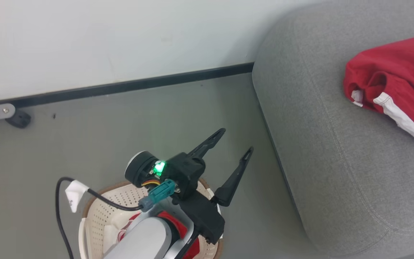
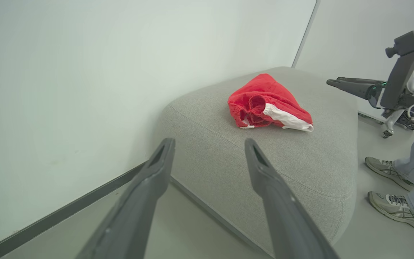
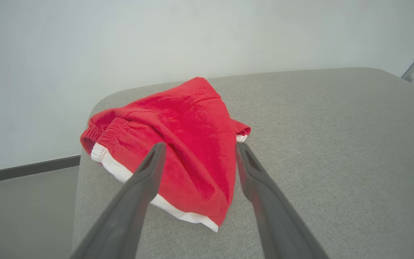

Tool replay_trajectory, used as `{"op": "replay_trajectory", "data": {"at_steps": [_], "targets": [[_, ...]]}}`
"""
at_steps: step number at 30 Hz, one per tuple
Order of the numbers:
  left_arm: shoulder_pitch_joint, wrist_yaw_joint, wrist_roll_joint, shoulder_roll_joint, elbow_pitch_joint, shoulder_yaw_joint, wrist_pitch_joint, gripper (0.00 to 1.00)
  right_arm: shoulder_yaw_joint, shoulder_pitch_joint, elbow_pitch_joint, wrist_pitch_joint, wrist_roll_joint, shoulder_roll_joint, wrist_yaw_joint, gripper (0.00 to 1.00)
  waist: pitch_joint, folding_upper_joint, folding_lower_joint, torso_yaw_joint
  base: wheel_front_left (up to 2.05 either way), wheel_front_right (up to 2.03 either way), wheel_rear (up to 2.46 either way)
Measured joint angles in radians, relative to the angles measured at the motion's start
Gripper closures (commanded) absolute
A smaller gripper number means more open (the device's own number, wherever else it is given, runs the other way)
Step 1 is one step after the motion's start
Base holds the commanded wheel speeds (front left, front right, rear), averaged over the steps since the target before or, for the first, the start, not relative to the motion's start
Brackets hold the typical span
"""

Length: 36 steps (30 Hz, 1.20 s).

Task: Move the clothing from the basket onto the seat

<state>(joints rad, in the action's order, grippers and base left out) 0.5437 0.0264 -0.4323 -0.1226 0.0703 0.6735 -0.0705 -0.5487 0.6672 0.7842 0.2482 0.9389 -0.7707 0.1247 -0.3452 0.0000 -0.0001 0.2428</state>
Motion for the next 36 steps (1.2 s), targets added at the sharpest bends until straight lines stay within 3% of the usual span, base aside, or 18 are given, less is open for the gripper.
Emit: {"op": "replay_trajectory", "data": {"at_steps": [9, 17, 28, 36], "targets": [[-0.067, -0.035, -0.020, -0.019, -0.013, -0.057, 0.039, 0.00, 0.030, -0.046, -0.162, 0.001, -0.035, 0.000, -0.003, 0.00, 0.083, 0.0000, -0.0001, -0.011, 0.00, 0.00, 0.00], [-0.142, -0.064, -0.058, -0.044, -0.016, -0.113, 0.077, 0.00, 0.063, -0.096, -0.317, 0.001, -0.076, -0.010, -0.034, 0.00, 0.153, 0.0000, 0.0000, -0.043, 0.00, 0.00, 0.00], [-0.328, -0.116, -0.085, -0.109, -0.077, -0.200, 0.108, 0.00, 0.113, -0.314, -0.546, 0.001, -0.075, 0.019, -0.113, 0.00, 0.258, -0.0001, 0.0000, -0.119, 0.00, 0.00, 0.00], [-0.384, -0.132, -0.107, -0.114, -0.117, -0.240, 0.115, 0.00, 0.146, -0.436, -0.686, 0.001, -0.077, 0.046, -0.174, 0.00, 0.292, -0.0001, 0.0001, -0.183, 0.00, 0.00, 0.00]]}}
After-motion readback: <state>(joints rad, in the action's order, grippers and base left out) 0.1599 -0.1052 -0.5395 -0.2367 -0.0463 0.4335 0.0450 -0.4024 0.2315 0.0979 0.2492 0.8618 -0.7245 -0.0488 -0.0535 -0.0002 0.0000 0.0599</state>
